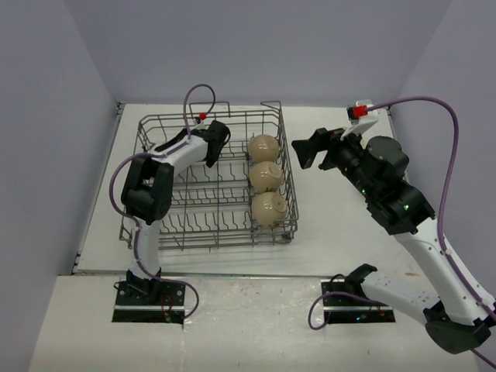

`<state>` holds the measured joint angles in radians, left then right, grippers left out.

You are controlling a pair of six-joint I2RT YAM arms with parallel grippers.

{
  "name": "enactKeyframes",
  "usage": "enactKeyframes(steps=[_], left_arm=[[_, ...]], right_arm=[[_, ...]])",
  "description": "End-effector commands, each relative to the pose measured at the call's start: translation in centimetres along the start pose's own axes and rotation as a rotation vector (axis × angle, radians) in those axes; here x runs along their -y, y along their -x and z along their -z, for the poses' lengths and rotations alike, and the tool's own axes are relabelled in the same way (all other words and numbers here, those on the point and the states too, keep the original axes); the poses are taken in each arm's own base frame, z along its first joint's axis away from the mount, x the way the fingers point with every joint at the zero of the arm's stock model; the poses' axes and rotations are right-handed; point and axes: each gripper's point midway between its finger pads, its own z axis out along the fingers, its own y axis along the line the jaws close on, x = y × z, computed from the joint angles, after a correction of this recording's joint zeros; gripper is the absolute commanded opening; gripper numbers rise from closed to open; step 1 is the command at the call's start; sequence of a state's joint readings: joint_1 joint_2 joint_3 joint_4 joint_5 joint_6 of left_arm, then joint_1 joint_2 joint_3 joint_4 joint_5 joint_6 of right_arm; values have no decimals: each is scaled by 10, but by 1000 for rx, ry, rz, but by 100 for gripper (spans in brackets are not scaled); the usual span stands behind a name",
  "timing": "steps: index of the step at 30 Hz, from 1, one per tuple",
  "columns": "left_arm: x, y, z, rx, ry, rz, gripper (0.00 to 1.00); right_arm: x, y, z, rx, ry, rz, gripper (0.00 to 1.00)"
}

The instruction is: Unload the bowls from the dish rack

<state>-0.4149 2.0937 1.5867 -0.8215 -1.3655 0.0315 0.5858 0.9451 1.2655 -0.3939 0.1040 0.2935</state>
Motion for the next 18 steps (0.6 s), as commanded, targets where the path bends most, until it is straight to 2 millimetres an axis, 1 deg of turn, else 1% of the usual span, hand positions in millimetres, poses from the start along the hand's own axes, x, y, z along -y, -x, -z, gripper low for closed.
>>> enactKeyframes(steps=[1, 4, 6, 14, 17, 18], left_arm=[[-82, 8, 24, 23, 178, 57, 0], [-87, 7, 25, 22, 188, 59, 0], [-96, 4, 28, 13, 210, 40, 0], [-127, 13, 35, 19, 206, 86, 0], [-133, 12, 37, 21, 207, 84, 0], [-131, 11, 38, 23, 205, 83, 0]], right_arm=[[-4, 10, 1, 39, 30, 8, 93], [-5, 9, 1, 36, 34, 8, 93], [-4, 10, 1, 38, 33, 8, 93], [-1, 12, 5, 48, 32, 6, 93], [0, 13, 5, 48, 32, 5, 93], [-1, 13, 5, 46, 36, 5, 93]])
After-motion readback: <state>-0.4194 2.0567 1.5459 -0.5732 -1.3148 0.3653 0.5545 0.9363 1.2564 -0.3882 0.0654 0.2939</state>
